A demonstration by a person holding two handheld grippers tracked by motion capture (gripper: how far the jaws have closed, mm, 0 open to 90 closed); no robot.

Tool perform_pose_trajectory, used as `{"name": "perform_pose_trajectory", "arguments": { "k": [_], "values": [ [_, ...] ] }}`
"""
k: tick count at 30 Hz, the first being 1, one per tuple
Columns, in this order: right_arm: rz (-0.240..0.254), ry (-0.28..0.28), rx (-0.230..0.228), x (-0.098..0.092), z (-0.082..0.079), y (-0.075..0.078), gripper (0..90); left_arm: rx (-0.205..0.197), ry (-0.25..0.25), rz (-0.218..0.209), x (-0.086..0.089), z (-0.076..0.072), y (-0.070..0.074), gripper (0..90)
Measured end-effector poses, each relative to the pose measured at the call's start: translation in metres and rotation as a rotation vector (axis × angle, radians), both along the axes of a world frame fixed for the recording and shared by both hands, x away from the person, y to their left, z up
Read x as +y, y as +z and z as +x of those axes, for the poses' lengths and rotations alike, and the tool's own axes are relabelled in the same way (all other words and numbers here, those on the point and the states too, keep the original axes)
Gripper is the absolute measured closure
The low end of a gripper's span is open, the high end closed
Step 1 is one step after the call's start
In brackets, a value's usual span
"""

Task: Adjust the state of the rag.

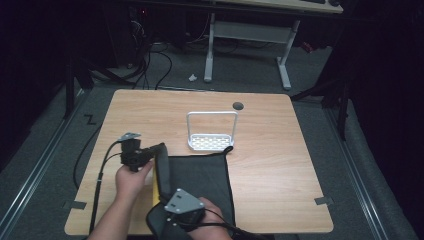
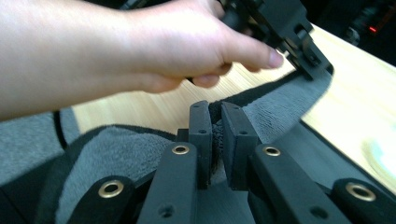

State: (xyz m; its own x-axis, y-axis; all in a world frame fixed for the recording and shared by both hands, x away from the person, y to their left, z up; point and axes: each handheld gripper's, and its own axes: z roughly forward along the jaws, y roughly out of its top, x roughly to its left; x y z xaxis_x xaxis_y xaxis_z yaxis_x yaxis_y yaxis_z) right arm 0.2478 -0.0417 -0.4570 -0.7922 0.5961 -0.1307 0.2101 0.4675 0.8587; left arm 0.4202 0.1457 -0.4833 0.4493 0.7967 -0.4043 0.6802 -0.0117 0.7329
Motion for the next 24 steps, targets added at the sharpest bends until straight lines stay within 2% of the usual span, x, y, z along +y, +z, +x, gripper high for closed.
{"name": "perform_pose_trajectory", "arguments": {
  "k": [5, 10, 13, 16, 21, 24],
  "values": [
    [-0.002, -0.077, 0.026, -0.050, -0.004, -0.016, 84.0, 0.005, -0.030, 0.023, -0.045, 0.003, -0.003, 84.8],
    [0.001, -0.126, 0.044, -0.083, -0.008, -0.024, 83.9, 0.003, -0.061, 0.039, -0.081, 0.005, -0.002, 84.6],
    [0.013, -0.146, 0.046, -0.097, -0.010, -0.025, 83.9, 0.002, -0.068, 0.028, -0.094, 0.006, -0.001, 84.5],
    [0.010, -0.161, 0.054, -0.108, -0.013, -0.027, 83.9, 0.005, -0.093, 0.052, -0.107, 0.005, -0.001, 84.4],
    [-0.001, -0.191, 0.067, -0.124, -0.017, -0.033, 83.8, 0.005, -0.097, 0.058, -0.121, 0.006, -0.001, 83.8],
    [0.010, -0.211, 0.082, -0.133, -0.017, -0.035, 83.7, 0.021, -0.096, 0.056, -0.127, 0.008, -0.003, 83.5]
  ]
}}
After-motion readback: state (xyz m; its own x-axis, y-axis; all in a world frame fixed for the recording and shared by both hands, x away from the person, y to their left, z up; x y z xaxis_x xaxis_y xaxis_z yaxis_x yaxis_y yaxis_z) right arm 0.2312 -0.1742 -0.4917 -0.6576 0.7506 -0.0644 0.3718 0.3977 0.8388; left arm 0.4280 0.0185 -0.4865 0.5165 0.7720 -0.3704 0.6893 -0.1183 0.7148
